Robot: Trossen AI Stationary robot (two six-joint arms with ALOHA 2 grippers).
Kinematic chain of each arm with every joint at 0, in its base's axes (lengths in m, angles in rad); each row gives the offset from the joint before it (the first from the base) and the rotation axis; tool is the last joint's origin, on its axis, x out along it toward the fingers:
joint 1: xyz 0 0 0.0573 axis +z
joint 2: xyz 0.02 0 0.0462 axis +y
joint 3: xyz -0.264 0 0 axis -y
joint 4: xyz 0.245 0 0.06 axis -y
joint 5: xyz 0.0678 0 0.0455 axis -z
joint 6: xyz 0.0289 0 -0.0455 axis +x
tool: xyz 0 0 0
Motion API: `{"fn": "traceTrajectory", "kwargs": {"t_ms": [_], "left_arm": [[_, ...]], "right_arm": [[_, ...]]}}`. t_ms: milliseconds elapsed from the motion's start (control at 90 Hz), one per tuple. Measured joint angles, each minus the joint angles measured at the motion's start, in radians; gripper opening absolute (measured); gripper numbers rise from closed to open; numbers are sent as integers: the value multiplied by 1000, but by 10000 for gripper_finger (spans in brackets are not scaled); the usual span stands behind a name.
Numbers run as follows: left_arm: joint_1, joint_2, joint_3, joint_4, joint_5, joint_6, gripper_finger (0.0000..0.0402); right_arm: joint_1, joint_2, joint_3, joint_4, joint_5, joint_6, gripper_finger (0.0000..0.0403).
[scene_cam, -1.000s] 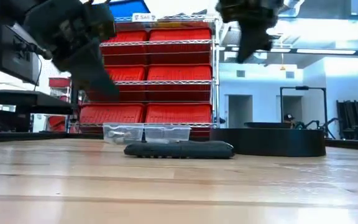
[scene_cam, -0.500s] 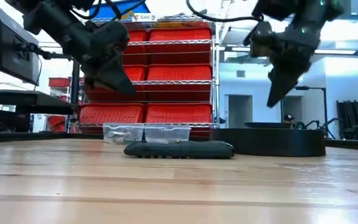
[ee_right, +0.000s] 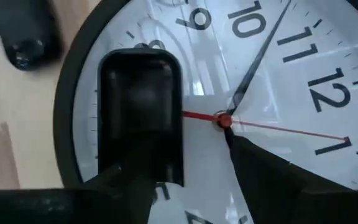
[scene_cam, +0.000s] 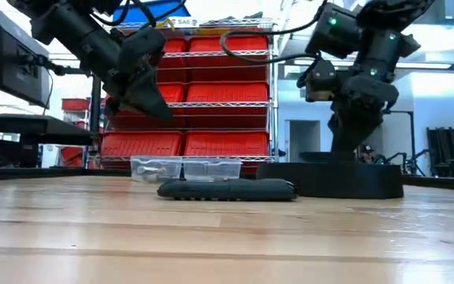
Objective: Insert battery
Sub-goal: Close the remote battery cover
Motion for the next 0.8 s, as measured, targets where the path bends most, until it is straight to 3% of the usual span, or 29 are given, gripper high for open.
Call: {"fn": "traceTrajectory", "kwargs": {"t_ms": [144,400,589,800], "left_arm": [[0,0,0,-3,-1,0,0],[0,0,0,-2,-1,0,0],[0,0,0,21,-2,0,0],[0,0,0,184,-2,73,0]], "right_arm": [[6,26,3,4,10,-12,145],[20,11,-2,13,3,-67,14],[5,-30,3,-13,-9,-67,4],[-23,-129,45,-42,-7,-68,1]]}}
